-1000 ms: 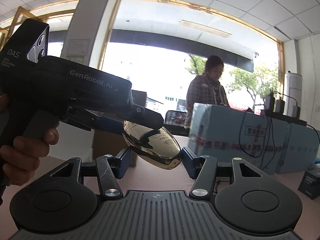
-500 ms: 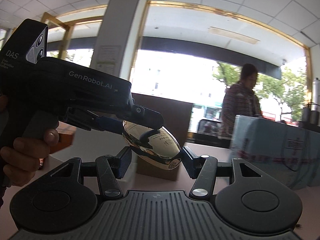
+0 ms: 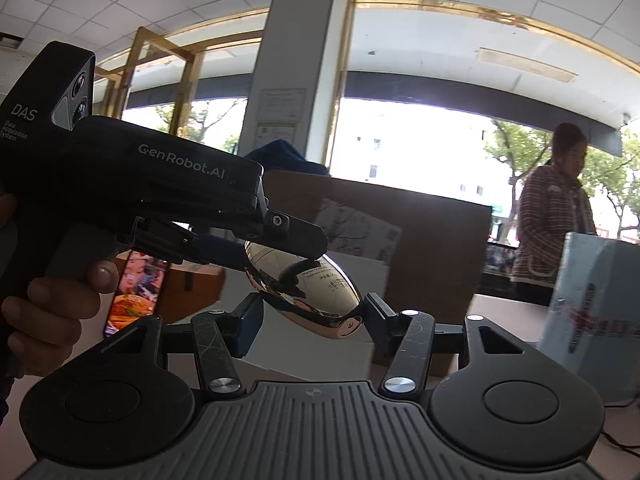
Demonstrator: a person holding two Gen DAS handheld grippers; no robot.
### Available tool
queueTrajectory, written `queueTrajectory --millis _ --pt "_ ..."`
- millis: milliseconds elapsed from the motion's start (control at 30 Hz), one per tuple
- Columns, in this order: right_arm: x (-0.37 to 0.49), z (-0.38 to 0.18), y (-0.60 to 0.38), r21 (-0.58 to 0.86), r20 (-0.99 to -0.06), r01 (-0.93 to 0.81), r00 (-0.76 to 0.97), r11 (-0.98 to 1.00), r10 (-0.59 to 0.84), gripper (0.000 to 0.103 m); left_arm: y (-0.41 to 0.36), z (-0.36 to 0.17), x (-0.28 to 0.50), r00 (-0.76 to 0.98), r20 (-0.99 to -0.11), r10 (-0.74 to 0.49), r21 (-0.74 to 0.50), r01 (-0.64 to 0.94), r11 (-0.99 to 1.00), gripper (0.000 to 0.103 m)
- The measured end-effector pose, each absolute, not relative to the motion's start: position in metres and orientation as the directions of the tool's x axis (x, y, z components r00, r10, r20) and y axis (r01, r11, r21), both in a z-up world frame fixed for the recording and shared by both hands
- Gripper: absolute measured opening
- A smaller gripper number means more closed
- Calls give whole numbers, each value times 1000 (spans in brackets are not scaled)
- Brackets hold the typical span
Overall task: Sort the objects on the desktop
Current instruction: 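Lift the gold egg with the left gripper and carry it toward the white foam box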
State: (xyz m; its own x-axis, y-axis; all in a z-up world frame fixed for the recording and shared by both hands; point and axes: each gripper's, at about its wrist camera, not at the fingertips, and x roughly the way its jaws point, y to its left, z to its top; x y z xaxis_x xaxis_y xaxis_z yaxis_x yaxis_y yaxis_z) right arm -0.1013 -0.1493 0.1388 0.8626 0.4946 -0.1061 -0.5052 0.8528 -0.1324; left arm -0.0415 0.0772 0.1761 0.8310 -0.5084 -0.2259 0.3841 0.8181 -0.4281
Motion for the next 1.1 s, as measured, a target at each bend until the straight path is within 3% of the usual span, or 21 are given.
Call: queueTrajectory --millis 567,1100 --pt "-12 141 -131 -34 -183 -540 831 841 525 52 104 158 32 843 -295 -449 -461 286 840 56" --pt "36 161 -123 97 -332 -615 721 783 608 52 114 164 62 857 -346 -381 -464 197 864 54"
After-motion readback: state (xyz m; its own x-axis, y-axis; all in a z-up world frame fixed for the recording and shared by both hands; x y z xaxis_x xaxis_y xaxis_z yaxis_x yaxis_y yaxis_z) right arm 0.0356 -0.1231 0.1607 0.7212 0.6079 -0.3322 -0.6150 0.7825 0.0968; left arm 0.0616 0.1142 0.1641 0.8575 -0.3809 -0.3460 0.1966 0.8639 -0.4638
